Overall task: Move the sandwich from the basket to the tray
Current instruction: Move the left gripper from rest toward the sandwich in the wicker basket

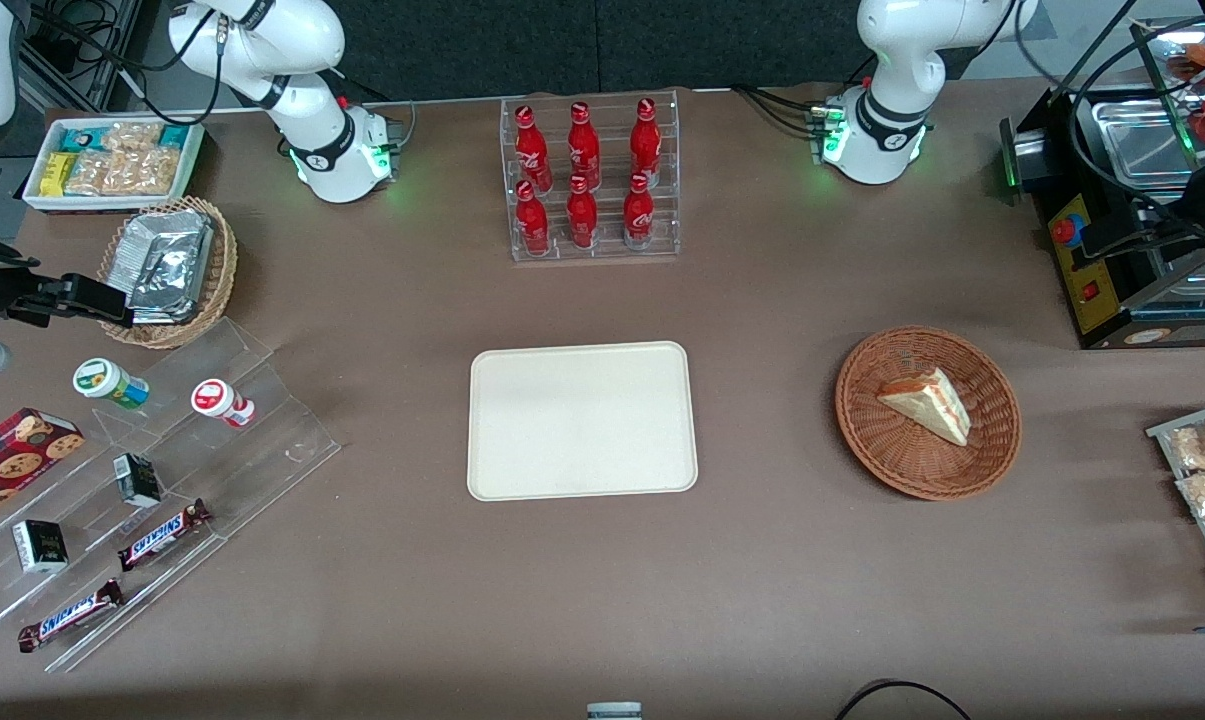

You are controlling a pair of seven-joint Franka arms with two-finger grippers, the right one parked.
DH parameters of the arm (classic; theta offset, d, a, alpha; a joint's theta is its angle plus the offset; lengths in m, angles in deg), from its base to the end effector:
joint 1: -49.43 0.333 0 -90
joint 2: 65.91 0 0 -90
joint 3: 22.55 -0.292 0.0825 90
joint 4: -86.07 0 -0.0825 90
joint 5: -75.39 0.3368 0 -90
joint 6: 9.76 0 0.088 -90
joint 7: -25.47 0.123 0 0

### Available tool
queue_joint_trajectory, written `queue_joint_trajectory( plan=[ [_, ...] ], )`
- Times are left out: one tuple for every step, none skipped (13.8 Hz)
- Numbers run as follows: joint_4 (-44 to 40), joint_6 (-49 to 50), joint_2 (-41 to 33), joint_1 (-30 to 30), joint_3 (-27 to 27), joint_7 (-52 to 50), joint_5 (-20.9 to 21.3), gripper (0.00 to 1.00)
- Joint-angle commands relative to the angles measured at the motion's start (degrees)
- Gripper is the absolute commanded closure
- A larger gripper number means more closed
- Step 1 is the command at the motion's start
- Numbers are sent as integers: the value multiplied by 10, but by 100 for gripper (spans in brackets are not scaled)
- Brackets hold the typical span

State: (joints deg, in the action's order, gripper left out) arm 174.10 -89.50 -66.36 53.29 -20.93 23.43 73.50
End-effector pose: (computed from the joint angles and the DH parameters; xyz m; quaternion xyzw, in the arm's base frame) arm 0.4834 0.0143 0.5885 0.9969 0.0354 -0.0683 0.0164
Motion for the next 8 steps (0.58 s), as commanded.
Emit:
queue_joint_trajectory(
  plan=[
    [-1, 3, -5, -3, 1, 4, -2, 0],
    [-3, 4, -4, -3, 1, 4, -3, 0],
    [-5, 4, -2, -3, 1, 3, -3, 0],
    [-3, 3, 3, -4, 1, 2, -1, 0],
    [-1, -1, 9, -17, 0, -8, 6, 0],
    [1, -3, 23, -30, -2, -23, 20, 0],
    [2, -9, 44, -39, -1, -64, 44, 0],
    [2, -34, 63, -49, -1, -125, 56, 0]
  ],
)
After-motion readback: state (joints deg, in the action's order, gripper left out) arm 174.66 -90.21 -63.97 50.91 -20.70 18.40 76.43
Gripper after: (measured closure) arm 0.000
